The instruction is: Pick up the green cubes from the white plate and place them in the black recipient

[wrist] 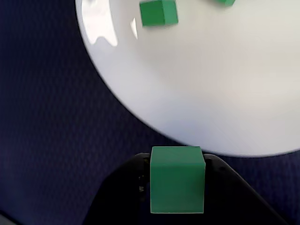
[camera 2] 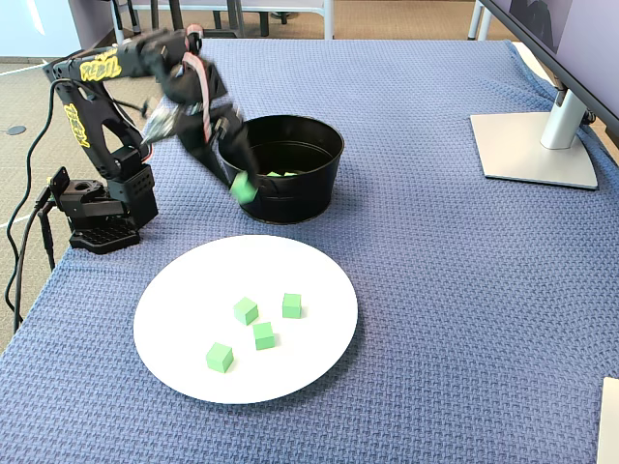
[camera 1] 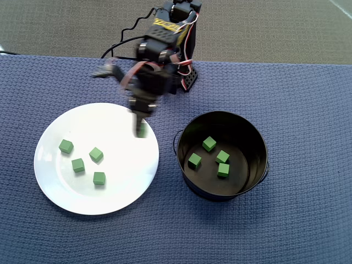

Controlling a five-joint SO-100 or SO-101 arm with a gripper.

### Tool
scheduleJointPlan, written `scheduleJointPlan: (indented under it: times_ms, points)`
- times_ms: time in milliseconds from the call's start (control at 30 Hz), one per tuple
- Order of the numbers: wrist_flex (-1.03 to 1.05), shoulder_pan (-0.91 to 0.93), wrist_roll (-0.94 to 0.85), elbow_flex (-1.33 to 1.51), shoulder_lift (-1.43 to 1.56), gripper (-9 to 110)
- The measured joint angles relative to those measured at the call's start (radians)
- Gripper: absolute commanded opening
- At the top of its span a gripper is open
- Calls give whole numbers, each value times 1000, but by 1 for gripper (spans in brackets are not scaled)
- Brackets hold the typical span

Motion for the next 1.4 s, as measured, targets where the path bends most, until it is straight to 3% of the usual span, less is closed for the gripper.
scheduleJointPlan:
  times_ms: [233,500,600,667,800,1100,1267,1400]
  points:
    - [18,-321,175,-2,-67,0]
    - [-15,-526,282,-106,-299,0]
    - [-25,-554,281,-118,-356,24]
    - [-28,-574,268,-118,-376,33]
    - [-41,-623,247,-118,-377,33]
    - [106,-548,155,-281,-310,29]
    - [186,-302,-92,-425,-268,28]
    - [133,-87,-387,-310,-245,28]
